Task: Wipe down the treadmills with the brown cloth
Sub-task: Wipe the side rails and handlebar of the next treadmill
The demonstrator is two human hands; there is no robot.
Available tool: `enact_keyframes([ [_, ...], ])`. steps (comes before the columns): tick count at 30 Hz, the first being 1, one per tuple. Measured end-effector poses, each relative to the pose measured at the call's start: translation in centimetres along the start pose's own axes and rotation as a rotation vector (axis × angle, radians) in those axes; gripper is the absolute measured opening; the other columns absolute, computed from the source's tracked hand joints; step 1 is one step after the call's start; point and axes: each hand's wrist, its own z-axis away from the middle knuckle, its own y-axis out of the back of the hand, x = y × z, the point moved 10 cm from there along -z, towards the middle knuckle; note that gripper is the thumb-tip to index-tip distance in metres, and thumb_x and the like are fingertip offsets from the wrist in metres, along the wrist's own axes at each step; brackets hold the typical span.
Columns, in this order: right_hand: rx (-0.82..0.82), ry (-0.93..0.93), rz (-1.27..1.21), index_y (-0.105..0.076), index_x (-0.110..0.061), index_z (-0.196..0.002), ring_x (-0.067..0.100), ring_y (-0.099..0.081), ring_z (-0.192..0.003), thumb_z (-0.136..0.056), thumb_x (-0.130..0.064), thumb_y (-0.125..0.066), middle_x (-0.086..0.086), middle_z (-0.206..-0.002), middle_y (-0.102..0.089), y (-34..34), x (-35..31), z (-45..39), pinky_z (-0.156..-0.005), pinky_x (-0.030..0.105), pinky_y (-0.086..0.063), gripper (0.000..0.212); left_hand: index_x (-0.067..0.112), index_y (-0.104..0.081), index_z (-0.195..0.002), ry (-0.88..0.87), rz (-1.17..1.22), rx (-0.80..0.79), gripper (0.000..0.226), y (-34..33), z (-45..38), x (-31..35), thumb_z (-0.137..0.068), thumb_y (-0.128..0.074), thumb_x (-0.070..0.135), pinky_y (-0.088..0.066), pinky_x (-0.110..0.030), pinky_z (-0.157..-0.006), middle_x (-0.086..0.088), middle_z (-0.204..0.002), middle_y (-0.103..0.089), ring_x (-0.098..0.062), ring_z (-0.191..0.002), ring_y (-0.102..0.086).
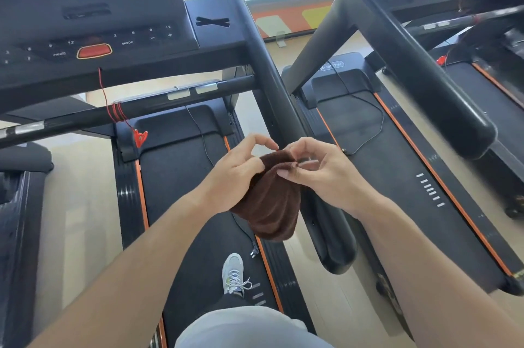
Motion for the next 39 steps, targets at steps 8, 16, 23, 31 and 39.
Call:
enact_keyframes([
  [8, 0.204, 0.075, -0.233, -0.05, -0.011, -0.082, 0.028, -0.06, -0.078, -0.087, -0.014, -0.075, 0.015, -0.079, -0.065, 0.9, 0.2, 2.6, -0.074, 0.051, -0.048, 0.025, 0.034, -0.072, -0.099, 0.047, -0.133, 0.144, 0.038, 1.4, 1.5, -5.6, -0.075, -0.089, 0.009, -0.057, -0.039, -0.083, 0.005, -0.091, -0.075, -0.012, -0.087, -0.072],
  [16, 0.431, 0.023, -0.51, -0.056, -0.012, -0.115, 0.023, -0.07, -0.088, -0.097, 0.007, -0.059, 0.009, -0.097, -0.073, 4.1, 0.6, 8.2, -0.073, 0.042, -0.064, 0.026, 0.025, -0.068, -0.118, -0.14, 0.414, 0.36, 0.055, 1.9, 1.0, 1.1, -0.071, -0.08, -0.002, -0.056, -0.038, -0.091, -0.006, -0.096, -0.078, -0.022, -0.091, -0.072],
  [23, 0.957, -0.25, -0.529, -0.057, -0.023, -0.129, 0.014, -0.069, -0.111, -0.102, 0.004, -0.056, 0.0, -0.122, -0.069, 11.4, 8.2, 14.9, -0.082, 0.024, -0.059, 0.038, 0.029, -0.053, -0.137, -0.209, 0.254, 0.54, 0.055, -3.0, -1.3, 6.3, -0.092, -0.073, 0.005, -0.047, -0.027, -0.109, 0.012, -0.139, -0.06, -0.001, -0.122, -0.061],
  [31, 0.355, -0.426, 0.207, -0.028, -0.026, -0.163, 0.006, -0.03, -0.15, -0.096, -0.043, -0.069, -0.009, -0.164, -0.034, 5.1, 14.1, 11.5, -0.124, 0.032, -0.024, 0.081, 0.039, -0.042, -0.151, 0.717, 0.344, 0.43, 0.046, -13.6, 5.3, -14.3, -0.106, -0.043, 0.049, -0.027, -0.042, -0.121, 0.012, -0.155, -0.043, -0.018, -0.144, -0.037],
  [39, 0.32, -0.423, 0.723, -0.01, -0.02, -0.161, 0.027, -0.05, -0.135, -0.087, -0.075, -0.058, 0.005, -0.149, -0.047, 3.0, 14.1, 4.0, -0.104, 0.045, -0.047, 0.104, 0.035, -0.066, -0.129, 0.675, 0.984, 0.295, 0.077, -19.1, 0.7, -13.6, -0.087, -0.03, 0.088, -0.053, -0.049, -0.102, 0.001, -0.121, -0.075, -0.024, -0.118, -0.067],
])
